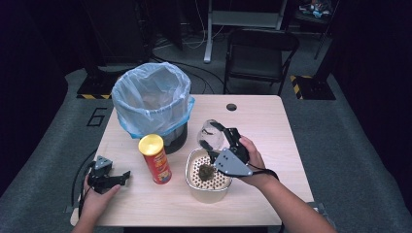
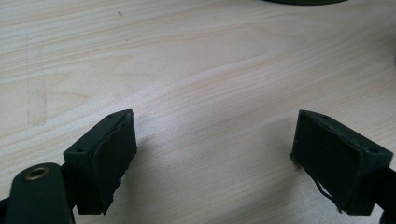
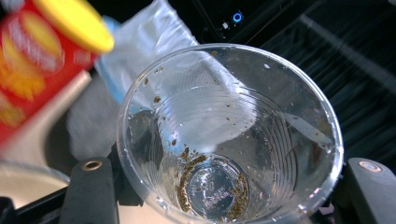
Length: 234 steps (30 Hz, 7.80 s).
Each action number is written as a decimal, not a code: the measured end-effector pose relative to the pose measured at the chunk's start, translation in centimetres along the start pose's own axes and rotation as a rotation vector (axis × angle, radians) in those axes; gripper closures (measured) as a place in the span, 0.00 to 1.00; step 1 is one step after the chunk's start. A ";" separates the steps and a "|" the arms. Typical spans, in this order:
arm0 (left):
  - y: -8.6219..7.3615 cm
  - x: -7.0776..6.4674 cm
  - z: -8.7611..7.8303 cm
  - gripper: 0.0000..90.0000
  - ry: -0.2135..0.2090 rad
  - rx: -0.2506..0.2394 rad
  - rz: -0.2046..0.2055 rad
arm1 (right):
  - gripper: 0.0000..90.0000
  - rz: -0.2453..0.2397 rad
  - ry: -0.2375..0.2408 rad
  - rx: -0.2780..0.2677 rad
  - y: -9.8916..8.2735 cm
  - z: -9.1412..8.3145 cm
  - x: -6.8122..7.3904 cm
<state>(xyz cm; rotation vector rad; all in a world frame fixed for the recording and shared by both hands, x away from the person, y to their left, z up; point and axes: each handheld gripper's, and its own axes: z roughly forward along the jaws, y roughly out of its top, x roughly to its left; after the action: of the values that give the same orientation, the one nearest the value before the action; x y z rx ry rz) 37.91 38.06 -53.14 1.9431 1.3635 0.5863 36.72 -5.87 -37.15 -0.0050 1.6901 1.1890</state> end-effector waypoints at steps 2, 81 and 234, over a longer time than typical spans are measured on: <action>0.0 0.0 0.0 0.15 0.001 -0.002 0.001 | 0.36 0.154 0.052 -0.001 0.0 0.1 -0.9; 0.0 -0.1 0.1 0.13 -0.011 -0.001 0.013 | 0.35 0.752 0.297 0.103 9.6 8.3 -12.6; 7.5 -12.3 -4.5 0.27 -0.294 -0.178 0.263 | 0.30 0.873 -0.015 0.638 -15.2 -8.6 -3.7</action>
<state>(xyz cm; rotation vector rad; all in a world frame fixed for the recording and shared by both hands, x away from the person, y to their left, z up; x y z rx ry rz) 35.18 26.13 -44.32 1.9832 0.8538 0.4998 40.04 -21.45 -45.11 1.2293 2.0523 1.1586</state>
